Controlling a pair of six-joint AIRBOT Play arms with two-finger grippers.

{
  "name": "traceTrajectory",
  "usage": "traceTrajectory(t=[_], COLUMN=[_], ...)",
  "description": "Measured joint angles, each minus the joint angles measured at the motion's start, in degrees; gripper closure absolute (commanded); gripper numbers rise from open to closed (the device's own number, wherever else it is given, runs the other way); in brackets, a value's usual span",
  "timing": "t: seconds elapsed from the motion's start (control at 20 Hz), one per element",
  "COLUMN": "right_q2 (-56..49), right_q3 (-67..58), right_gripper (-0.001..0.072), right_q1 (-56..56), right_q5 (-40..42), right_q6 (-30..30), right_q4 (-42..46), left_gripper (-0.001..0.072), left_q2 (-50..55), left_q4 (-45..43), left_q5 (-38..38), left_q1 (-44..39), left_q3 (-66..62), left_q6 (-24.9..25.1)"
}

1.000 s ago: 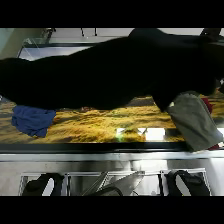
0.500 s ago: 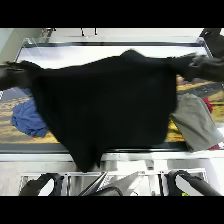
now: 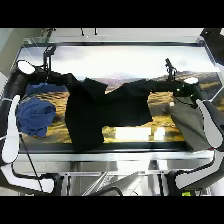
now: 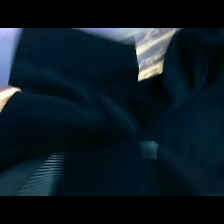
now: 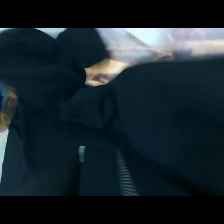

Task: Fold the shirts.

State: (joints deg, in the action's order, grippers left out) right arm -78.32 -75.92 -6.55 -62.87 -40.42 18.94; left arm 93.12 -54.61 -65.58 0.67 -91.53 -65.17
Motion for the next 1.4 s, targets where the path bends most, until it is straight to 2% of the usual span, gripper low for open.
traceTrajectory(t=[0.15,0.25,0.35,0.4,0.55,0.7,0.95,1.0,1.05,1.15,1.2,1.25,1.3,1.4], right_q2=[1.66,4.48,7.5,9.05,13.25,16.37,18.23,18.34,18.43,18.51,18.56,18.56,18.56,18.58], right_q3=[0.0,0.2,1.33,2.49,7.96,13.88,19.04,19.39,19.67,20.0,20.11,20.17,20.26,20.5], right_gripper=[0.0387,0.0393,0.0481,0.0482,0.0481,0.0481,0.048,0.048,0.048,0.048,0.048,0.048,0.048,0.048], right_q1=[-4.02,-8.07,-11.89,-13.66,-18.21,-20.85,-22.12,-22.21,-22.27,-22.29,-22.32,-22.32,-22.29,-22.29], right_q5=[-2.6,-6.05,-9.84,-11.56,-14.34,-14.99,-15.37,-15.47,-15.52,-15.76,-15.78,-15.8,-15.91,-15.98], right_q6=[-0.5,-2.62,-5.05,-6.25,-9.14,-10.51,-11.23,-11.23,-11.43,-11.43,-11.45,-11.45,-11.45,-11.45], right_q4=[-0.63,1.9,6.25,8.72,15.02,17.84,19.37,19.54,19.63,19.67,19.71,19.82,19.85,19.85], left_gripper=[0.0006,0.0005,0.0005,0.0005,0.0006,0.0005,0.0007,0.0082,0.0187,0.0194,0.0308,0.0545,0.0688,0.0689], left_q2=[2.25,1.84,-0.04,-1.31,-4.63,-6.12,-4.22,-3.3,-2.54,-0.94,-0.39,0.02,0.48,0.72], left_q4=[0.17,-0.02,-1.11,-2.34,-5.66,-7.13,-7.96,-7.98,-7.76,-6.19,-4.98,-3.98,-3.04,-1.38], left_q5=[-6.88,-11.3,-14.29,-15.21,-14.53,-10.14,-4.22,-4.09,-4.33,-4.68,-4.5,-3.65,-2.14,-0.5], left_q1=[2.93,5.18,7.15,7.98,9.49,9.53,8.92,8.87,8.85,8.83,8.79,8.79,8.79,8.81], left_q3=[-3.93,-2.93,1.57,5.03,16.26,24.98,29.66,29.57,29.35,29.0,28.94,28.92,28.92,28.89], left_q6=[-2.89,-4.33,-4.92,-5.27,-5.6,-4.83,-3.69,-3.56,-3.48,-2.69,-2.03,-1.42,-0.79,-0.11])
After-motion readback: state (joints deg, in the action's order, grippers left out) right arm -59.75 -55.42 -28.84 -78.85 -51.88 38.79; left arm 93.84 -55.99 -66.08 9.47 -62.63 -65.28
